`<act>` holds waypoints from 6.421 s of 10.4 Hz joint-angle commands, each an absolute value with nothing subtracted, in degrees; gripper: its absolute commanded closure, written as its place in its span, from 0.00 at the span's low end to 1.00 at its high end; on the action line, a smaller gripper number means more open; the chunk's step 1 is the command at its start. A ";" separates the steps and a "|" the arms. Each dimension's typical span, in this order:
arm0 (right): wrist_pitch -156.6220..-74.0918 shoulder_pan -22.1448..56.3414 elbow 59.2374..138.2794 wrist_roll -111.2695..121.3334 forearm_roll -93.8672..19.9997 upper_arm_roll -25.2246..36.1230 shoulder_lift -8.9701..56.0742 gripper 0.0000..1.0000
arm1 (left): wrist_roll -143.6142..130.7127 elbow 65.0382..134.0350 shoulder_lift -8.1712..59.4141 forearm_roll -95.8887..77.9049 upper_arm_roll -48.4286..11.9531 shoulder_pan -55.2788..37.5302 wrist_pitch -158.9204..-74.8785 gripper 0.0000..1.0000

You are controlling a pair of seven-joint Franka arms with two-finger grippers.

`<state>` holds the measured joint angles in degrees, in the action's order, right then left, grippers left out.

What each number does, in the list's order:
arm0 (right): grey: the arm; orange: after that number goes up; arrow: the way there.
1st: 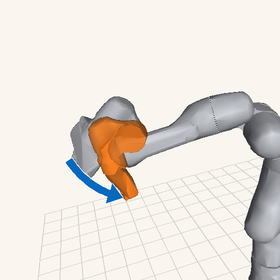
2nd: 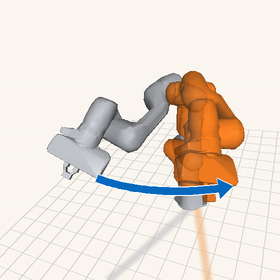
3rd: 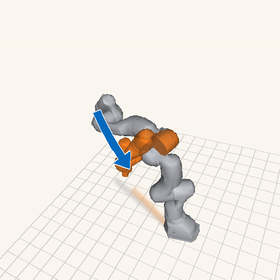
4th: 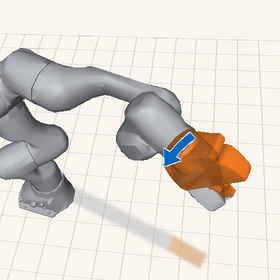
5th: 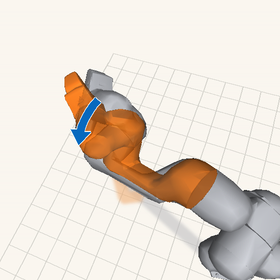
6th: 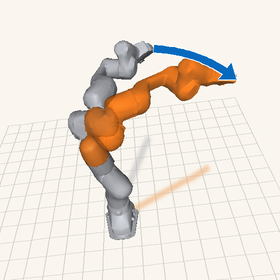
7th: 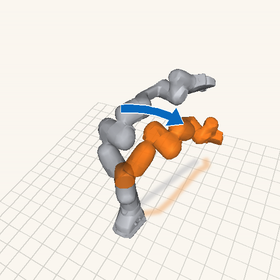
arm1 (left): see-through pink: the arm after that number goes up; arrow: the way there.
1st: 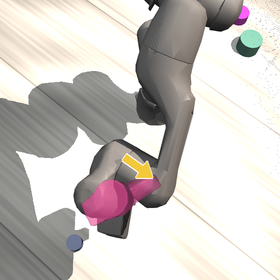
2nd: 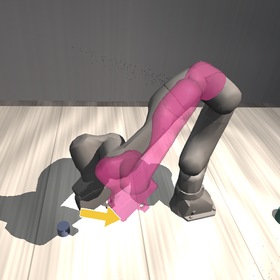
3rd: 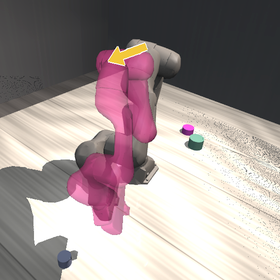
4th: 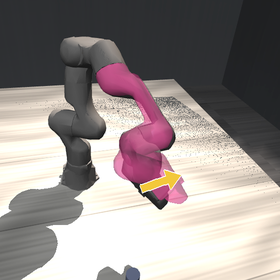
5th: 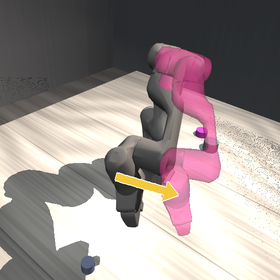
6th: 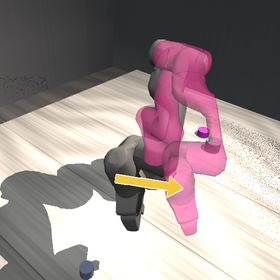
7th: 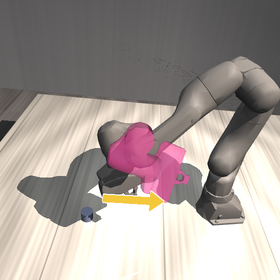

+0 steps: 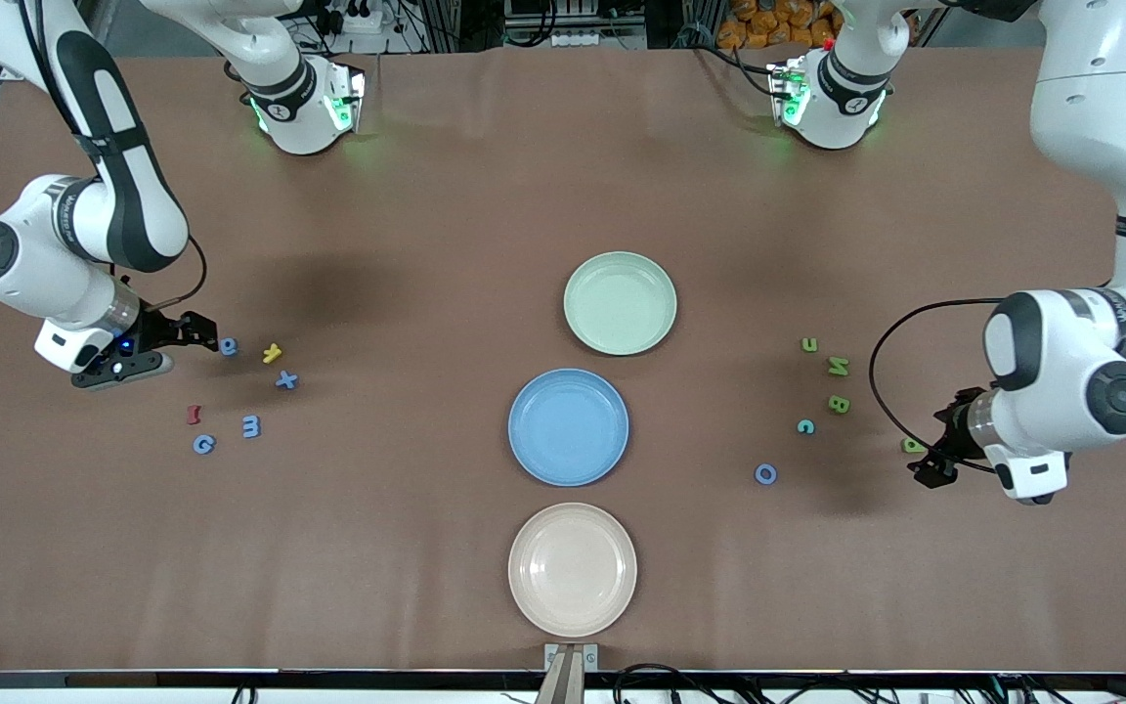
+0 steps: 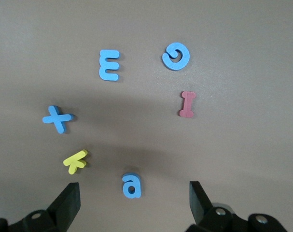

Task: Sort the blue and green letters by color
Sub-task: 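Grasp the green d with the left gripper while the right gripper lowers, then place the green d on the green plate while the right gripper grasps blue a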

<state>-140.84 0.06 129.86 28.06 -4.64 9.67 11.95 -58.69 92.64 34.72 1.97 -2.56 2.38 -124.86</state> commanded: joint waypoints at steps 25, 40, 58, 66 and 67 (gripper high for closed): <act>-158.99 0.60 140.01 30.96 -5.98 8.88 19.07 0.36 | -88.59 102.13 39.73 14.50 -2.99 4.83 -144.93 0.00; -158.82 -1.85 140.45 33.40 -5.89 8.96 18.90 0.29 | -92.20 101.25 37.62 13.80 -4.38 5.01 -147.22 1.00; -158.56 -1.49 140.01 32.61 -6.94 8.79 19.07 0.84 | -97.19 101.69 32.52 13.54 -22.49 -15.64 -130.52 1.00; -145.05 -0.80 130.98 28.67 -7.03 8.79 17.67 0.86 | -100.10 101.60 33.66 13.54 -23.82 -19.78 -130.52 0.00; -141.28 -0.01 128.00 26.48 -7.03 8.79 17.67 0.87 | -100.11 101.51 33.58 13.54 -23.82 -19.60 -130.52 0.00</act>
<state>-148.57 -1.03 133.07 30.16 -6.18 9.08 18.85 -98.70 101.65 33.87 13.23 -23.76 -19.76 -131.11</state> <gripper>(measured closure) 0.722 0.604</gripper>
